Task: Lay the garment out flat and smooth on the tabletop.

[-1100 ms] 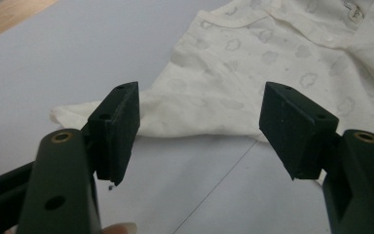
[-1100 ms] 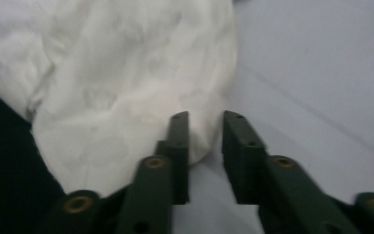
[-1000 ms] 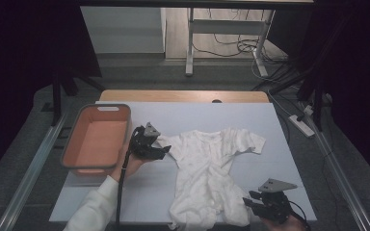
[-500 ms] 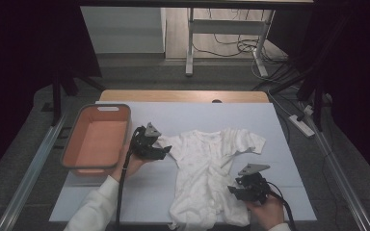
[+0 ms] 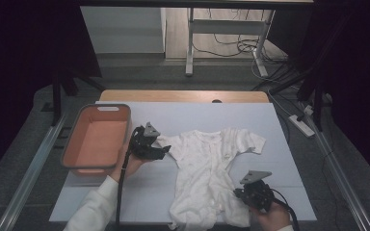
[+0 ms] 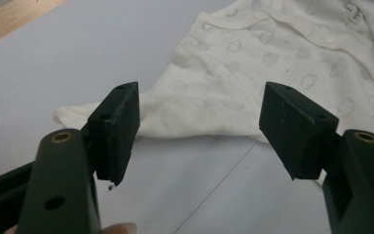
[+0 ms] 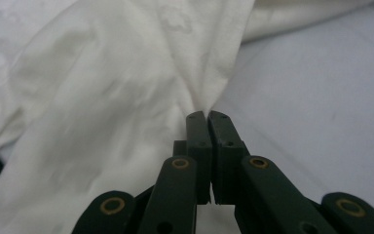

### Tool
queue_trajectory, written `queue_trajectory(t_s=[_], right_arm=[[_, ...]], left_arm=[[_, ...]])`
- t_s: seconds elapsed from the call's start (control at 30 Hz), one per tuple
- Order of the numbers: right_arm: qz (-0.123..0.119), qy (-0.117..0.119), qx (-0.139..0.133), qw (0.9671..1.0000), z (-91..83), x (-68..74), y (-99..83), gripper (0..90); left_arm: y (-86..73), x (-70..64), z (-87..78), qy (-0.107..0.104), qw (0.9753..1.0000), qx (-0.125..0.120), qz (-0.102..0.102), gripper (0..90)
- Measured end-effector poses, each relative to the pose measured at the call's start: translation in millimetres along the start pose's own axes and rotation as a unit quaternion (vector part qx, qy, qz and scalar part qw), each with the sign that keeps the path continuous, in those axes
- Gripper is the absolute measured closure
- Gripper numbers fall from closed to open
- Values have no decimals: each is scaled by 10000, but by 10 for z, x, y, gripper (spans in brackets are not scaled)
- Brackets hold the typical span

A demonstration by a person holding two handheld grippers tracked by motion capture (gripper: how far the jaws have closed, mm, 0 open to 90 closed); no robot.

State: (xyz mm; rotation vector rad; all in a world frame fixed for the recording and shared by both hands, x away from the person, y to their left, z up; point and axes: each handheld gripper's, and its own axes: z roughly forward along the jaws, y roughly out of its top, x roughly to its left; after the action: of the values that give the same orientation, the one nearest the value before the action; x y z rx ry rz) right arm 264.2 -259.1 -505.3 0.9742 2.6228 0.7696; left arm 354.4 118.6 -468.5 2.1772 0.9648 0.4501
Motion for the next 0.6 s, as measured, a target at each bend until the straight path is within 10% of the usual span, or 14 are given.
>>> queue_trajectory(t_s=[0.6], right_arm=[[341,-140,-1,9993,-383,184,-528,880]], left_arm=[[28,-24,51,-27,10000,37,78,319]])
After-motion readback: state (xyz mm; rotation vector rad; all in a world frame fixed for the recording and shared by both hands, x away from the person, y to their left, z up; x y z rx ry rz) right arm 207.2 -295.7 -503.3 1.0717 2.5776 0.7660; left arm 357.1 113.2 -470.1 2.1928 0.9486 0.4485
